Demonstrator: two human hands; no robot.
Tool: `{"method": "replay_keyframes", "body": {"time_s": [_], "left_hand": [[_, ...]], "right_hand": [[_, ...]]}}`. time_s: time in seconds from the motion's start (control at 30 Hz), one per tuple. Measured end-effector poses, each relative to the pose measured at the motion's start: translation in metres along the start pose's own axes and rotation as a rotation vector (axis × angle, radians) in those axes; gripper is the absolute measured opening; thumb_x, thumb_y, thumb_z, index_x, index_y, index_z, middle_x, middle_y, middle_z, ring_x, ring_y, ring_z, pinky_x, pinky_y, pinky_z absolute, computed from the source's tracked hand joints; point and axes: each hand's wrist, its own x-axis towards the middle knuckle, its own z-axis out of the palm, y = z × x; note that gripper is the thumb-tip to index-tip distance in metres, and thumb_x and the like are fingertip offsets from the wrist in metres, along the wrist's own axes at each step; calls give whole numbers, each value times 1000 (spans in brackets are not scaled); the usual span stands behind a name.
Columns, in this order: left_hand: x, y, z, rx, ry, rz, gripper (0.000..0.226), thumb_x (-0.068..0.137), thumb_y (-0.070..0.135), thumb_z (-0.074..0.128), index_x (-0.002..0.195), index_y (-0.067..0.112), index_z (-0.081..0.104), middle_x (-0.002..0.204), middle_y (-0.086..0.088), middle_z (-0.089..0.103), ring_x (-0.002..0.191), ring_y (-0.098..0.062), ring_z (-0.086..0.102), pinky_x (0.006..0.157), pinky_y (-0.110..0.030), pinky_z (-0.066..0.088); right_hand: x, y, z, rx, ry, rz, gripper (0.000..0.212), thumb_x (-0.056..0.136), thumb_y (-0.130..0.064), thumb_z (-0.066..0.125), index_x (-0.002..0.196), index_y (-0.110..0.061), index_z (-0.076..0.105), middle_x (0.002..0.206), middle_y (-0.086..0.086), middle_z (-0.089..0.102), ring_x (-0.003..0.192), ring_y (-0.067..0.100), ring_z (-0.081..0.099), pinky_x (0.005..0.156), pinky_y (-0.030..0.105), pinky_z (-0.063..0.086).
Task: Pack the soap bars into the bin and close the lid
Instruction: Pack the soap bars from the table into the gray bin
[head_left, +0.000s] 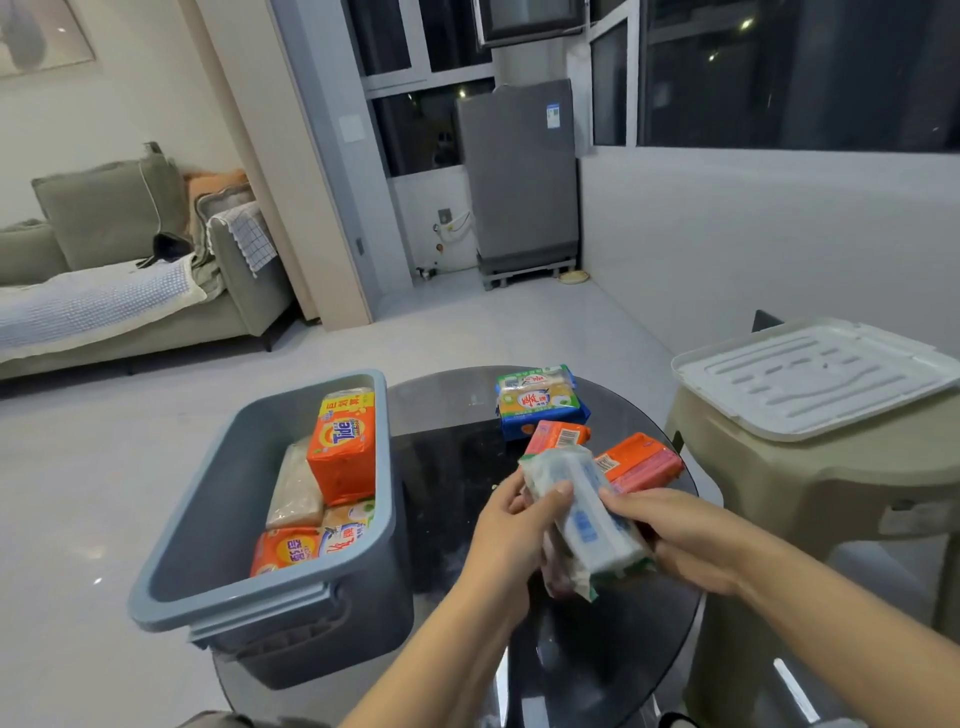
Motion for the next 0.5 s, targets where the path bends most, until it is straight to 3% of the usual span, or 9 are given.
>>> {"method": "replay_keyframes", "body": {"time_s": [0.13,0.27,0.33,0.4,0.43,0.5], "left_hand": [[-7,33,-6,15,-14,144,44,81,22,71,121,26,52,116,-5,67,101,-25,68,88,-49,55],[-12,61,-21,111,-15,269,48,76,29,76,110,44,45,111,6,64,96,-15,69,77,-37,60],[-12,74,-31,131,8,297,50,75,32,76,113,42,45,111,6,64,93,-14,70,73,-34,61],[-13,85,-41,137,32,316,41,75,34,75,108,41,50,107,5,66,88,-13,71,74,-35,61],[-13,90,-47,130,35,321,38,75,35,74,106,40,53,106,2,68,85,-14,73,73,-37,61],[-15,99,-58,121,40,338,44,74,39,73,114,32,57,108,-2,70,84,-16,74,67,-36,61]], "right_hand": [[-7,-28,25,20,6,-150,32,92,-32,50,108,-9,65,93,9,75,84,21,72,64,32,59],[-12,-56,54,11,35,-273,31,94,-32,48,102,-7,63,61,0,72,48,9,66,36,16,44],[-9,-65,67,21,33,-320,32,94,-34,46,103,-9,63,73,3,75,58,11,70,43,20,50],[-3,-71,81,36,30,-355,32,94,-36,45,106,-12,63,93,9,74,83,20,71,69,33,58],[-1,-74,88,37,35,-366,30,94,-36,45,104,-14,63,96,9,73,90,23,70,81,38,57],[3,-80,101,21,25,-390,27,94,-37,44,97,-19,64,93,6,75,92,23,69,86,38,55]]}}
